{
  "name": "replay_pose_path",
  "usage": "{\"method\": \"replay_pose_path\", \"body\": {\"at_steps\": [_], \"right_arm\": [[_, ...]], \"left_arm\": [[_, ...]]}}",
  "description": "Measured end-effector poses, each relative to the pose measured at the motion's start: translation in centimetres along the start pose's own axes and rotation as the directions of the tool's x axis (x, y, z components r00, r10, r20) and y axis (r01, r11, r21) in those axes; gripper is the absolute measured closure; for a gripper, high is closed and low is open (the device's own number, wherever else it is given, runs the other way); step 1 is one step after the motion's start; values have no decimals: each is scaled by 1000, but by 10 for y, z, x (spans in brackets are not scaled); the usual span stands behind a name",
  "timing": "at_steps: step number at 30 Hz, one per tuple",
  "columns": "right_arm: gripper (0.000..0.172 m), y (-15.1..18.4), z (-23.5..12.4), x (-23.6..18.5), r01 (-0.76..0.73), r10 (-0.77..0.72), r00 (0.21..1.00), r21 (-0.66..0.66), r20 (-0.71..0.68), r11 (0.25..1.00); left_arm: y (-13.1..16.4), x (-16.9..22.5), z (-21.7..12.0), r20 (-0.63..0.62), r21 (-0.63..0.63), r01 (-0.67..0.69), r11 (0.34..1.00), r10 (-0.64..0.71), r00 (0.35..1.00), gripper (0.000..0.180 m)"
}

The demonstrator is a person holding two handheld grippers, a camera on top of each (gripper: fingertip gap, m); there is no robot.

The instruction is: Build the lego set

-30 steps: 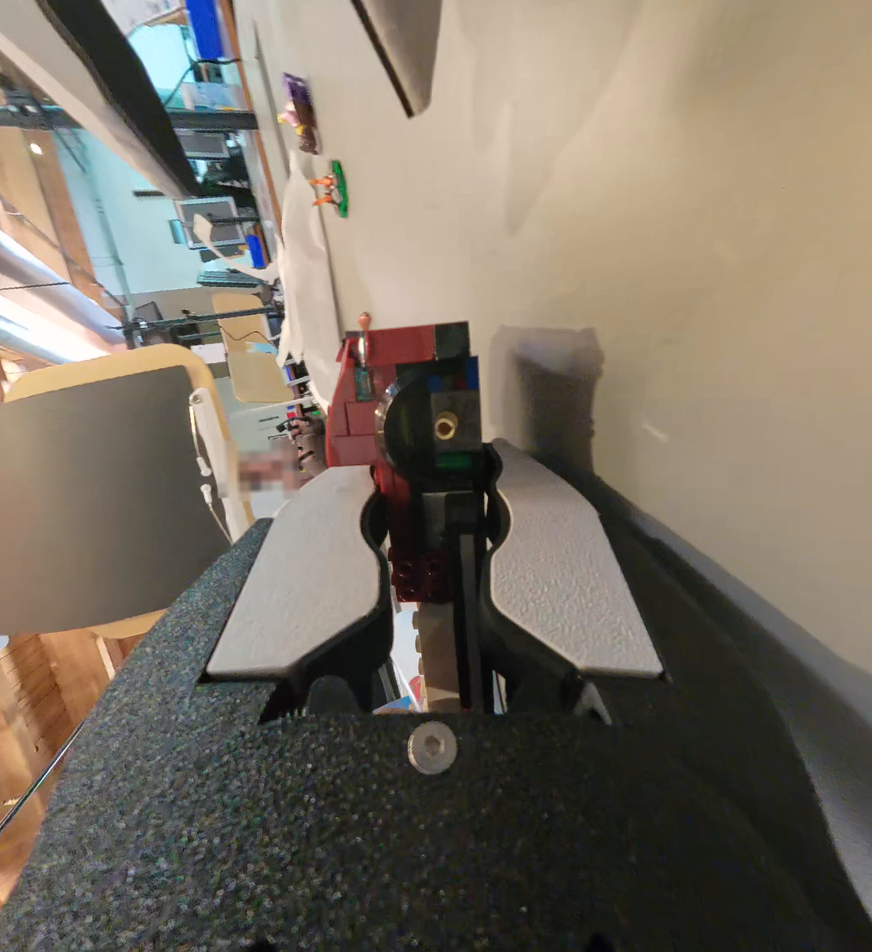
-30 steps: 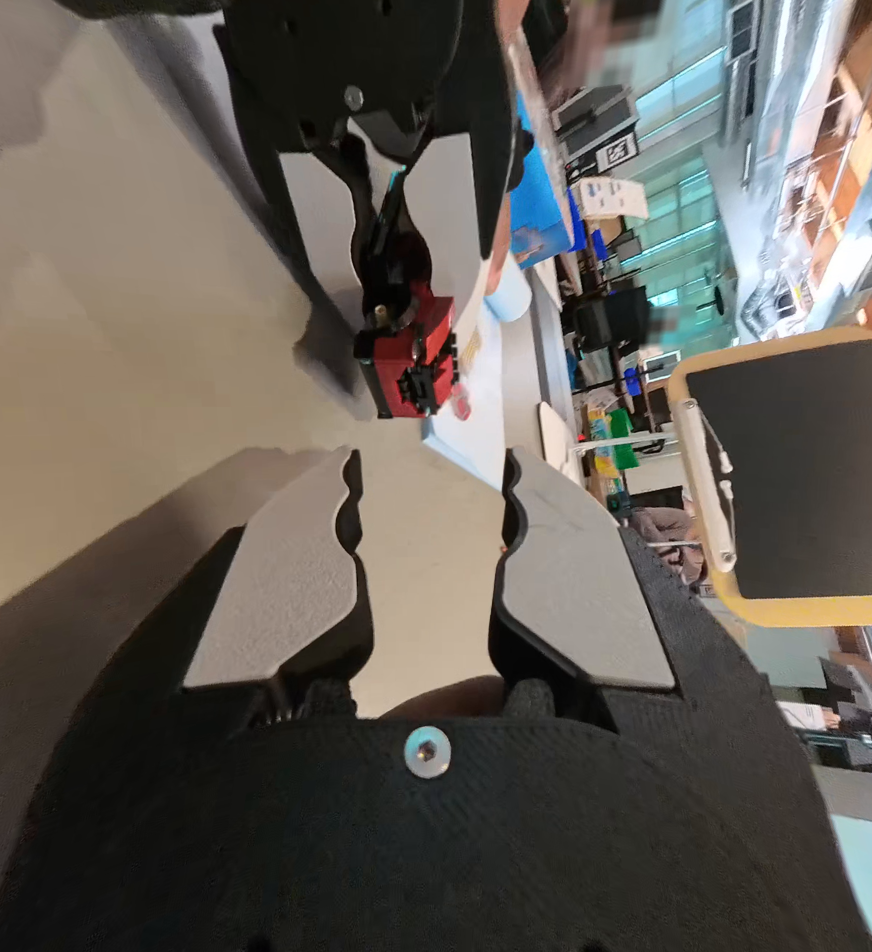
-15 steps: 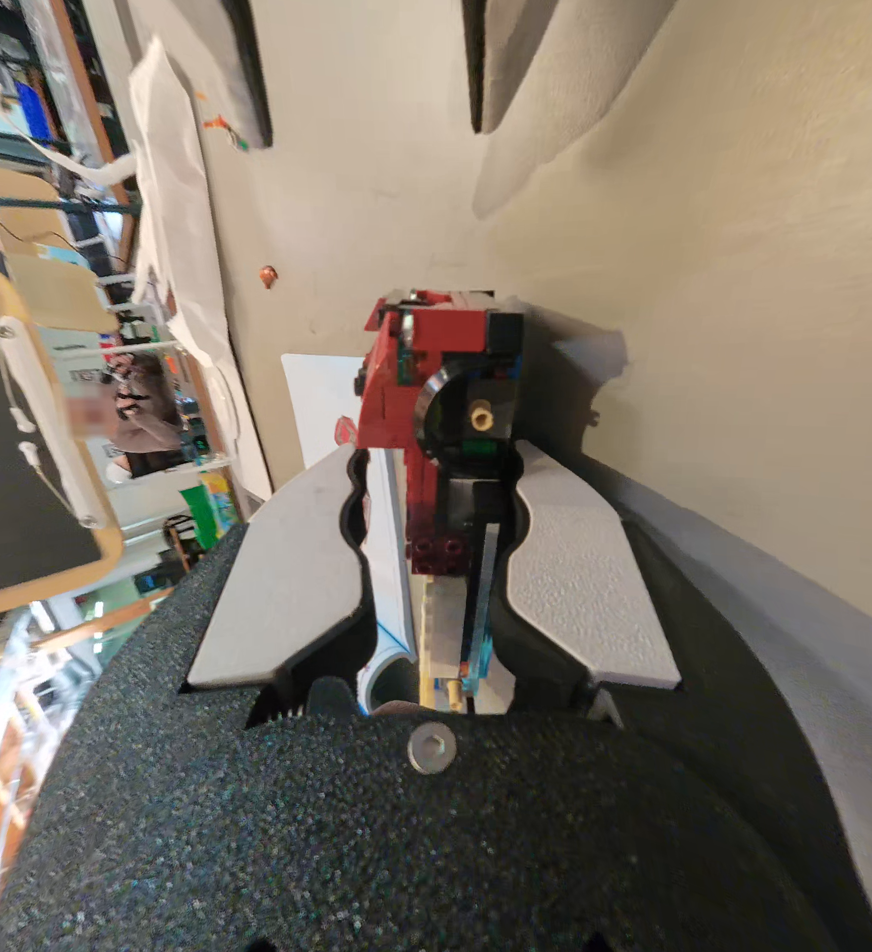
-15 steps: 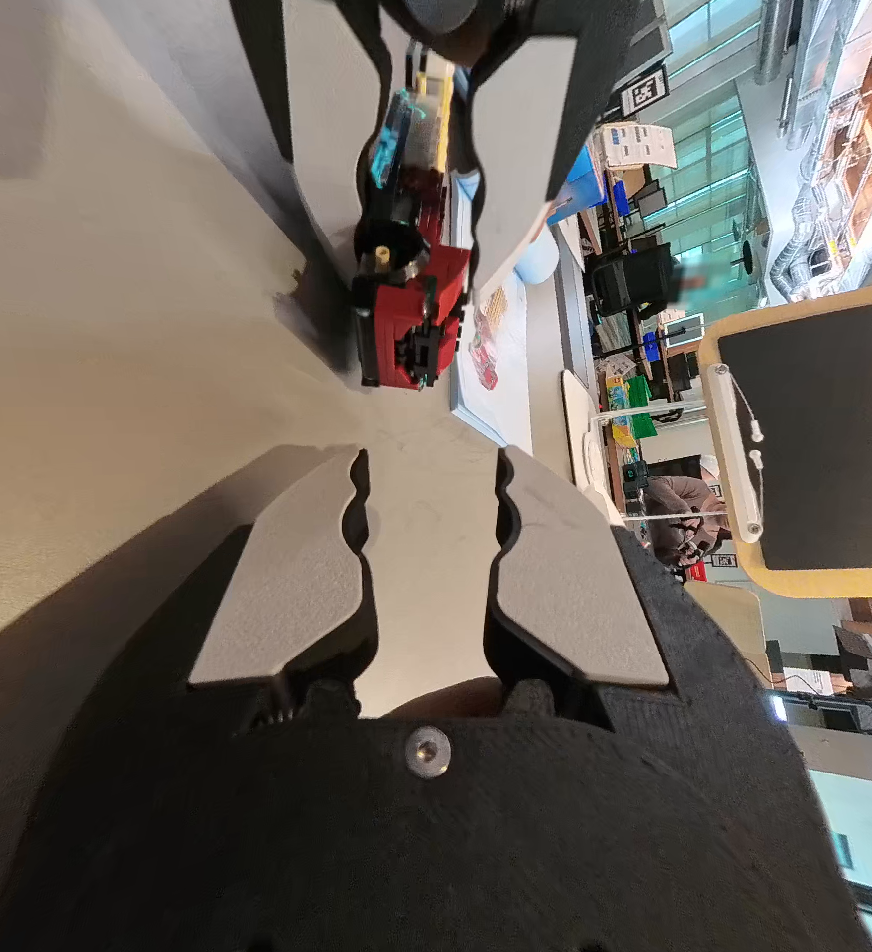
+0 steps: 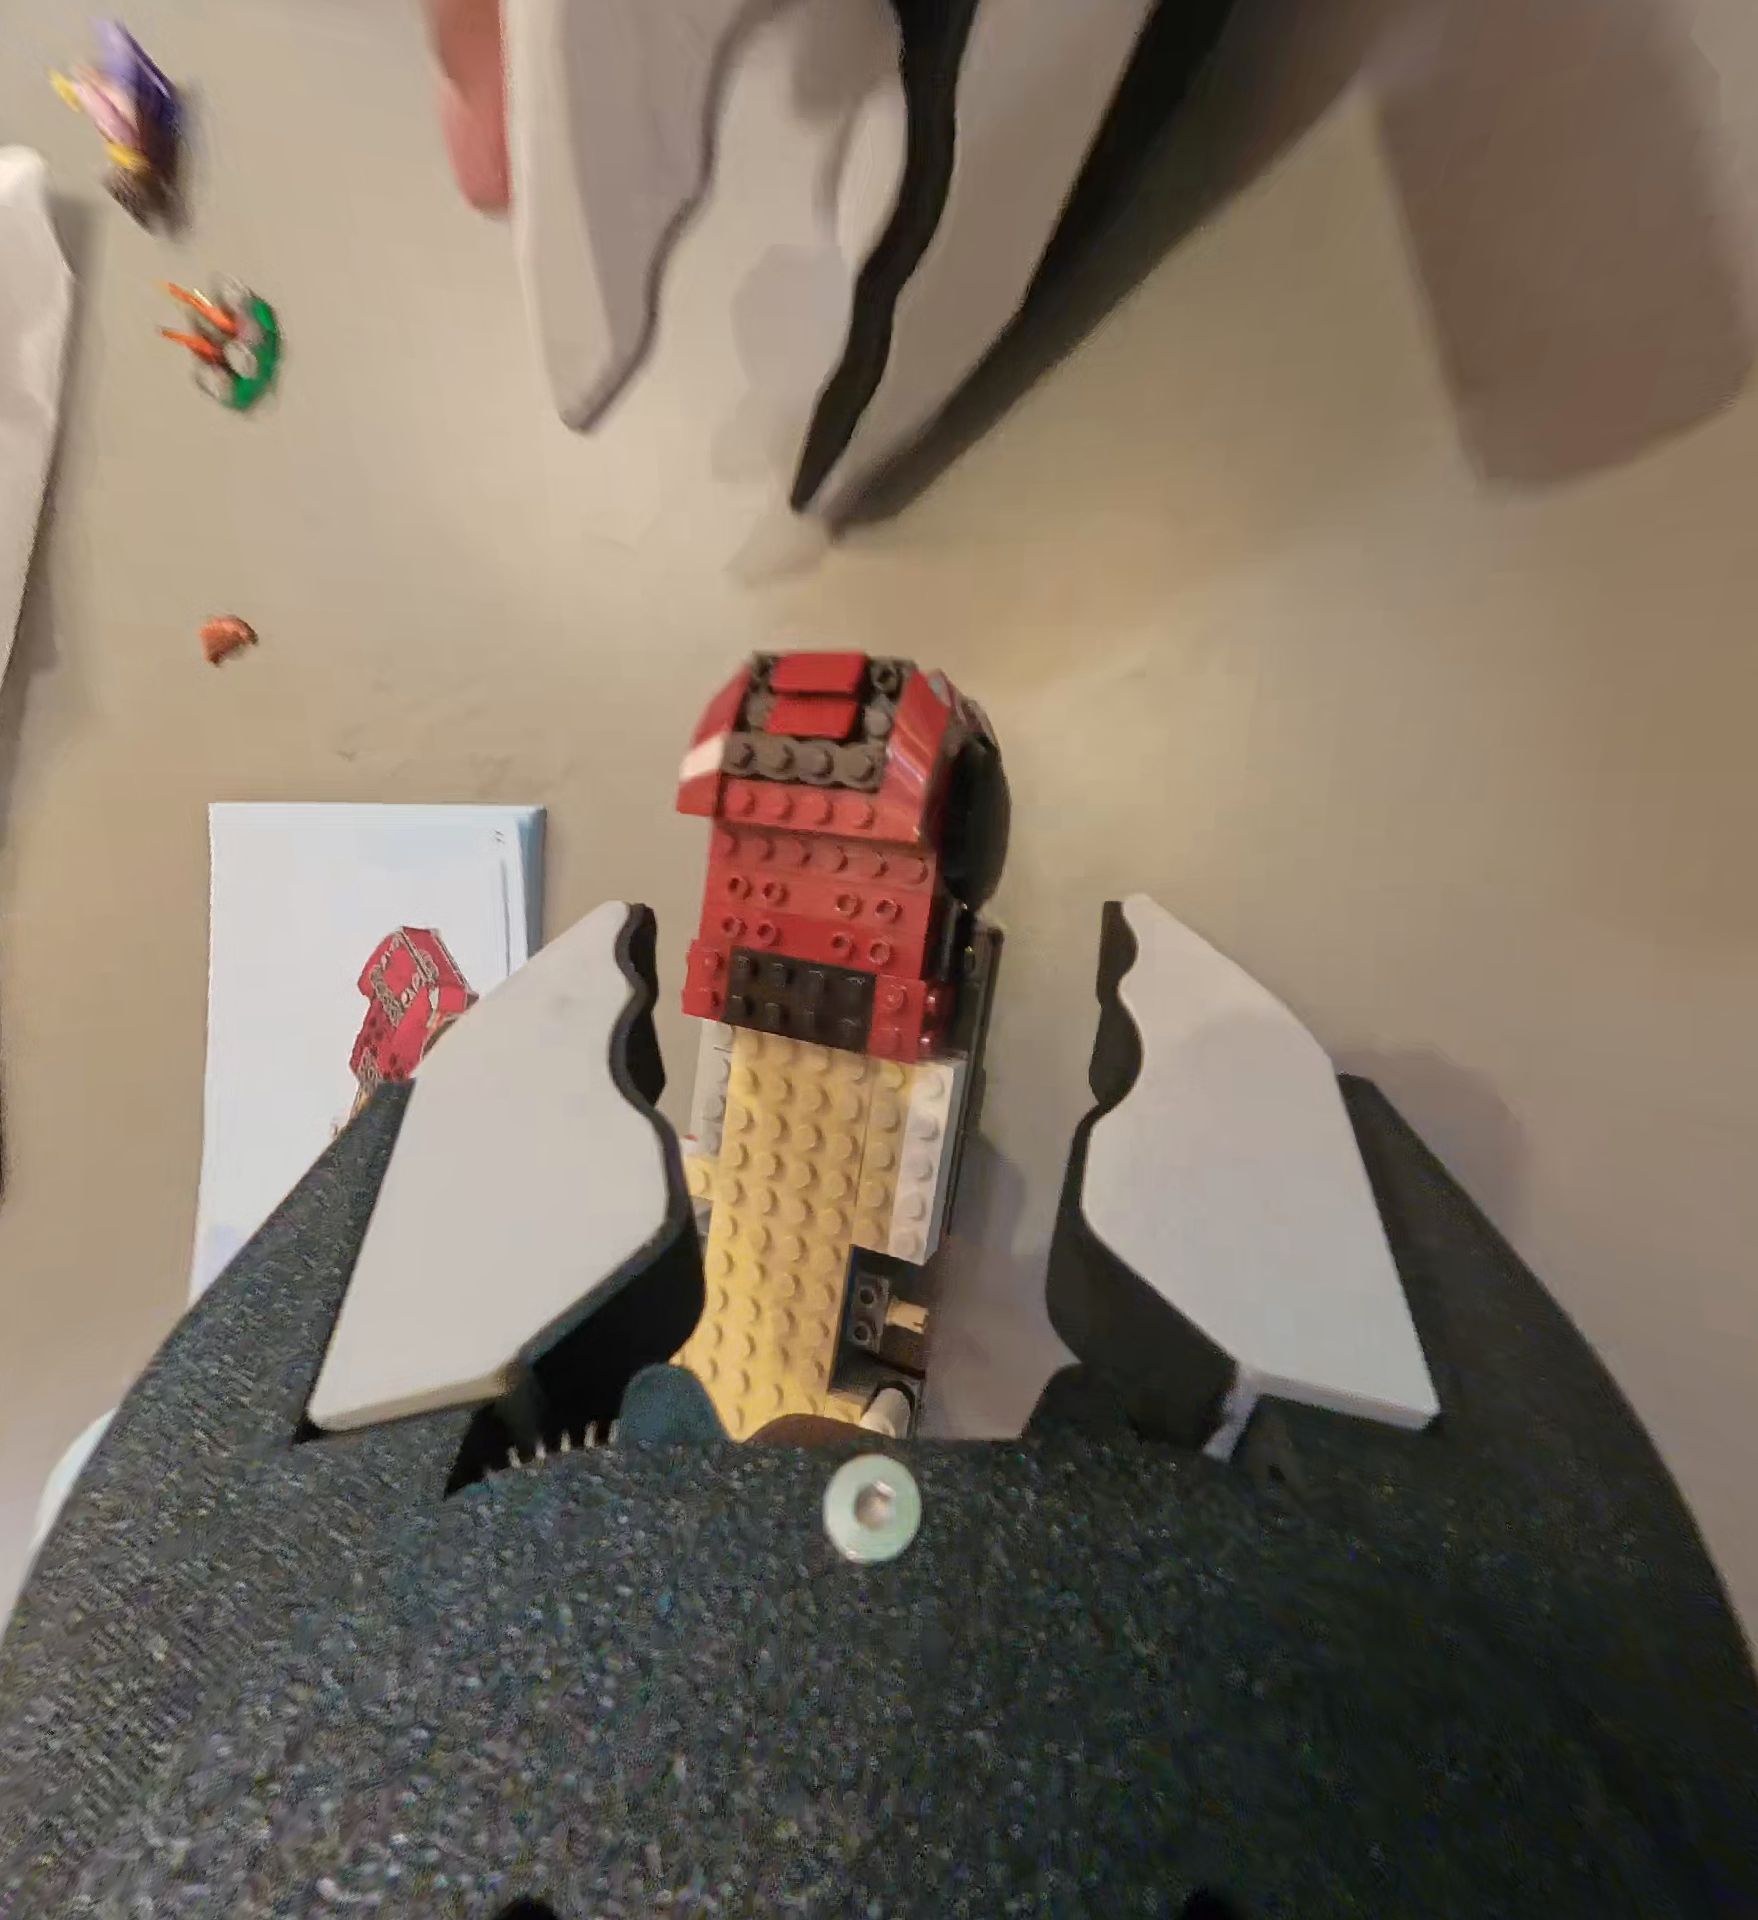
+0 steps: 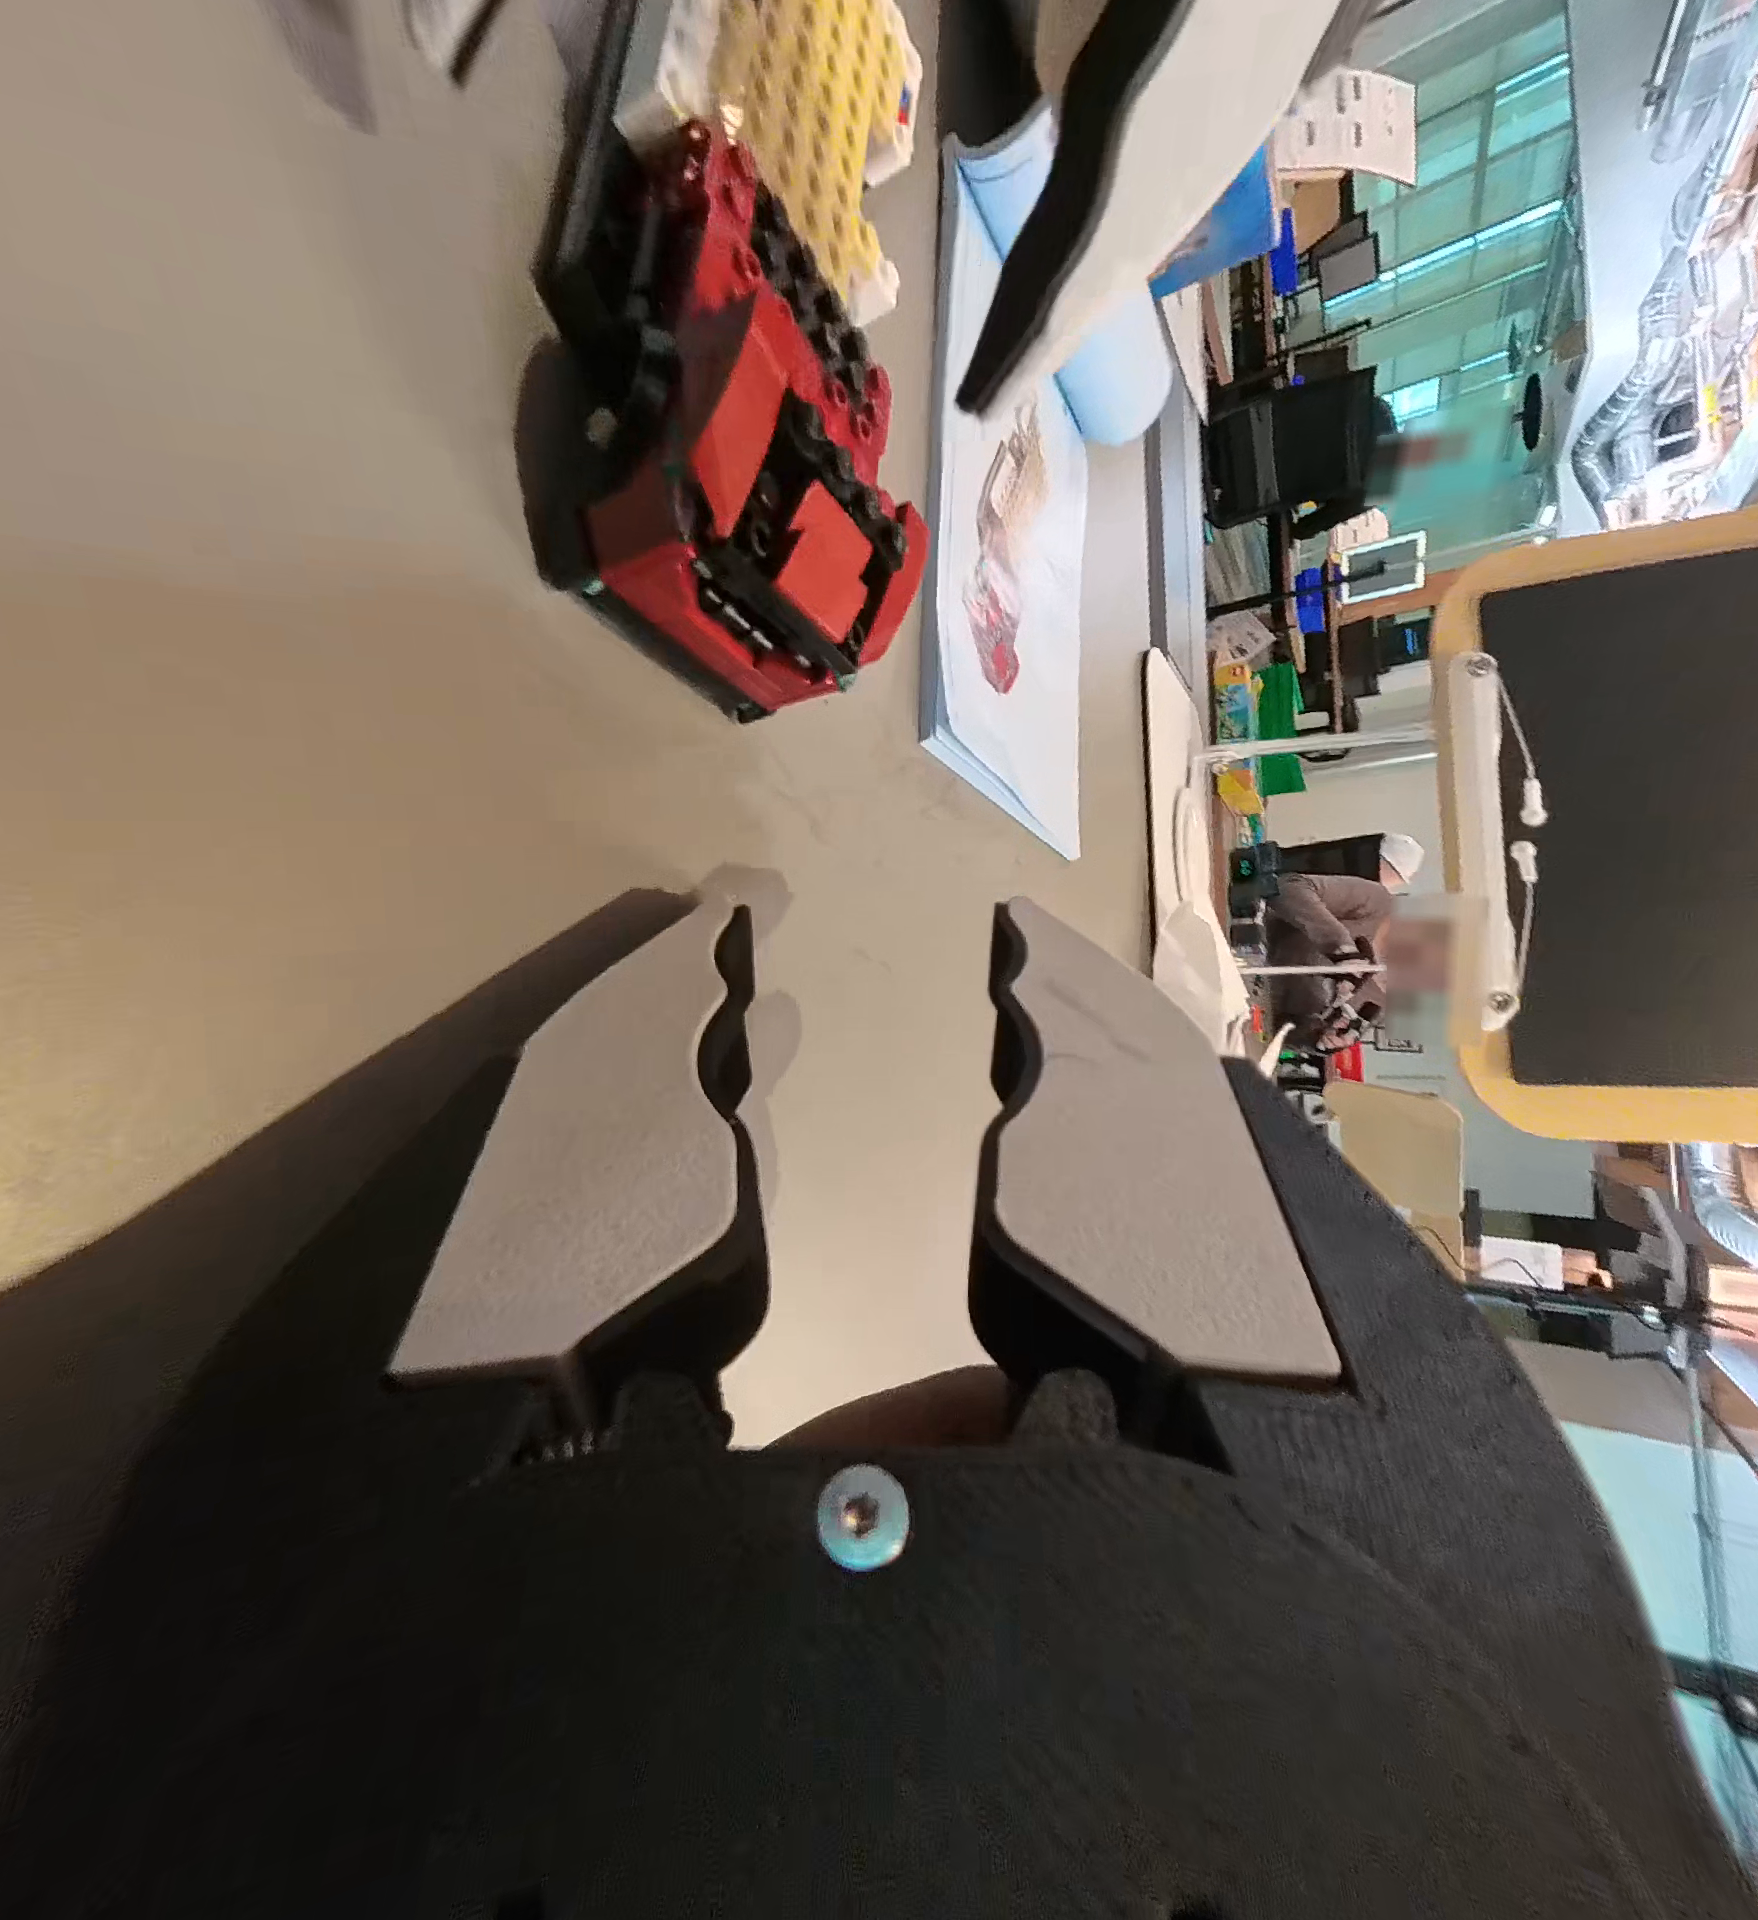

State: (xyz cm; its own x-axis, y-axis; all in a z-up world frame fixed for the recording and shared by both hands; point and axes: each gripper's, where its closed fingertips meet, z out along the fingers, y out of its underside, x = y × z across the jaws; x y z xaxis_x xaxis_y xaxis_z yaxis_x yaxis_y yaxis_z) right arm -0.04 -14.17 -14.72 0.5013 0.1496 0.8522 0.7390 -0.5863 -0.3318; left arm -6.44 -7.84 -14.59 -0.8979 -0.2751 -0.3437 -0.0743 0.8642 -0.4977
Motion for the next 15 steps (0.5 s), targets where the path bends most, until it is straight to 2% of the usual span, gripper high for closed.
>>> {"method": "replay_pose_path", "body": {"at_steps": [4, 7, 11, 15], "right_arm": [[128, 3, 6, 13, -101, 100, 993, -14, -56, 995], [128, 13, 11, 26, -214, 206, 970, -56, -129, 975], [128, 16, 17, 25, -345, 337, 934, -61, -116, 937], [133, 12, 23, 20, -366, 362, 929, -50, -84, 929]], "left_arm": [[-15, -34, -33, -21, 266, 160, 951, -160, 987, 94], [-6, -73, -49, 24, 404, 249, 880, -282, 959, 90], [30, -108, -42, 98, 441, 361, 822, -444, 891, 90], [40, -111, -33, 133, 378, 348, 858, -423, 897, 92]]}}
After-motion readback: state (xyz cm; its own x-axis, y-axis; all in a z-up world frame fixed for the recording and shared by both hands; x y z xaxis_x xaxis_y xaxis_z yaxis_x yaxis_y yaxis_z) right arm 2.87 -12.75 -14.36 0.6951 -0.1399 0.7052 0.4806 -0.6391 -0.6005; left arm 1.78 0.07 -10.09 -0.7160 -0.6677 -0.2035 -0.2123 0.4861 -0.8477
